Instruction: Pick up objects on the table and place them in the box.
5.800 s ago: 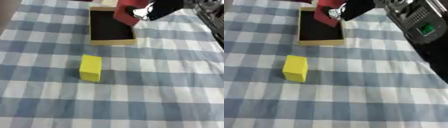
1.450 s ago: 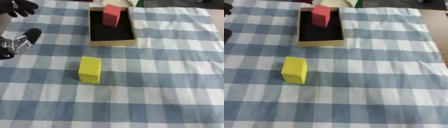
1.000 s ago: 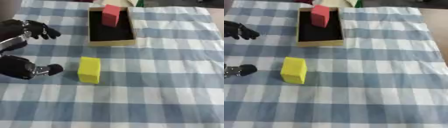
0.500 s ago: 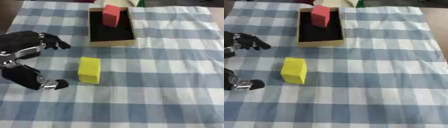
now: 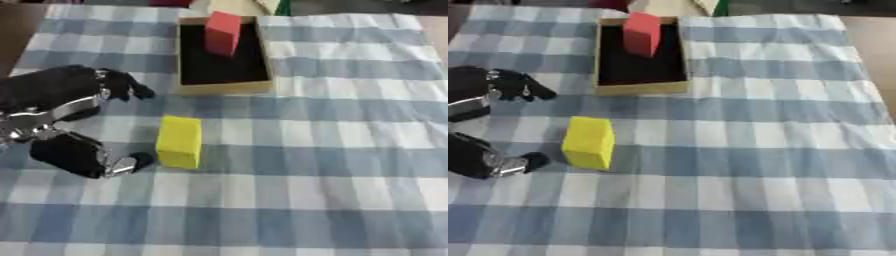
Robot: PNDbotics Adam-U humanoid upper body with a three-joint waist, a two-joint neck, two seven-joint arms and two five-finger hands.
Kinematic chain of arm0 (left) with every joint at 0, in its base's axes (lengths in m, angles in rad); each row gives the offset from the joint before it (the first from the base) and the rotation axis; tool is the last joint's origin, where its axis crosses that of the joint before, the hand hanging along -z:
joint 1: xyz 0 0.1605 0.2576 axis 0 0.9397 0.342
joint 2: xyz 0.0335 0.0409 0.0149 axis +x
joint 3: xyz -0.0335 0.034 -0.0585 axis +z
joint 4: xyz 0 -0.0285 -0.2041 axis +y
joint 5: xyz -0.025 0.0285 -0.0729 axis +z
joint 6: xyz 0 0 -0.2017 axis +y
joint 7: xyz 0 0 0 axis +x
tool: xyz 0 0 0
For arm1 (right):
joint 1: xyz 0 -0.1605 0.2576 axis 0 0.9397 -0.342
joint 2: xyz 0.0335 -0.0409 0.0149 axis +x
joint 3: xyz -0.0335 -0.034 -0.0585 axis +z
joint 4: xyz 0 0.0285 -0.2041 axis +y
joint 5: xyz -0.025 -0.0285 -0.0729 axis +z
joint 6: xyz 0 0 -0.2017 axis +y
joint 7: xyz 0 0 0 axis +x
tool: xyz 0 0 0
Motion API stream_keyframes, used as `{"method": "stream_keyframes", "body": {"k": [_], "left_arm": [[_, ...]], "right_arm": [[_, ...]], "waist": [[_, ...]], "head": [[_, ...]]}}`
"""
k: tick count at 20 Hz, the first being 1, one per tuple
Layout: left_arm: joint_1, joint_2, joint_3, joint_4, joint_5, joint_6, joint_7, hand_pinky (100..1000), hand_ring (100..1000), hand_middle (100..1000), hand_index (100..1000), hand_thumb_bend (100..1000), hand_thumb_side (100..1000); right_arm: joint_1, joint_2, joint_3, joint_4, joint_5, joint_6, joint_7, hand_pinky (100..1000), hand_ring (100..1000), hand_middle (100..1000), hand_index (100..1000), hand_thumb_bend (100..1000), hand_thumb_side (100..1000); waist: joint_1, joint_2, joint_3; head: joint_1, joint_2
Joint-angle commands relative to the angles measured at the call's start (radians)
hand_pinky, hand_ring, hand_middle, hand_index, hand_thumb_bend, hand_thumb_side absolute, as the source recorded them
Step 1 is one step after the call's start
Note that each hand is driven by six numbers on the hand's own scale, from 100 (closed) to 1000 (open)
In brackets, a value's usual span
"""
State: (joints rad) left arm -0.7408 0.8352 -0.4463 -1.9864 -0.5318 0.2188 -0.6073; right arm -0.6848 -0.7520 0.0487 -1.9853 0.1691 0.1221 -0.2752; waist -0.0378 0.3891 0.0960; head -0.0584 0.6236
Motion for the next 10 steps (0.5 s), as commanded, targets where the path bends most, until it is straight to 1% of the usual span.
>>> {"method": "stream_keyframes", "body": {"k": [1, 5, 10], "left_arm": [[-0.021, 0.007, 0.007, -0.014, -0.008, 0.003, 0.009, 758, 802, 803, 927, 423, 676], [-0.042, -0.007, 0.008, -0.014, -0.004, 0.004, 0.004, 762, 805, 804, 928, 420, 681], [-0.066, -0.022, 0.004, -0.014, 0.003, -0.011, -0.047, 774, 816, 811, 935, 420, 680]], "right_arm": [[-0.004, -0.016, -0.019, -0.015, -0.008, -0.001, -0.008, 817, 843, 640, 806, 208, 737], [0.002, -0.015, -0.025, -0.015, -0.008, -0.003, -0.016, 817, 843, 641, 806, 209, 736], [0.009, -0.016, -0.031, -0.015, -0.007, -0.004, -0.025, 817, 842, 641, 806, 209, 737]], "waist": [[0.004, -0.019, -0.001], [0.004, -0.021, -0.002], [0.005, -0.022, -0.002]], "head": [[-0.004, -0.005], [-0.017, -0.004], [-0.019, 0.0]]}}
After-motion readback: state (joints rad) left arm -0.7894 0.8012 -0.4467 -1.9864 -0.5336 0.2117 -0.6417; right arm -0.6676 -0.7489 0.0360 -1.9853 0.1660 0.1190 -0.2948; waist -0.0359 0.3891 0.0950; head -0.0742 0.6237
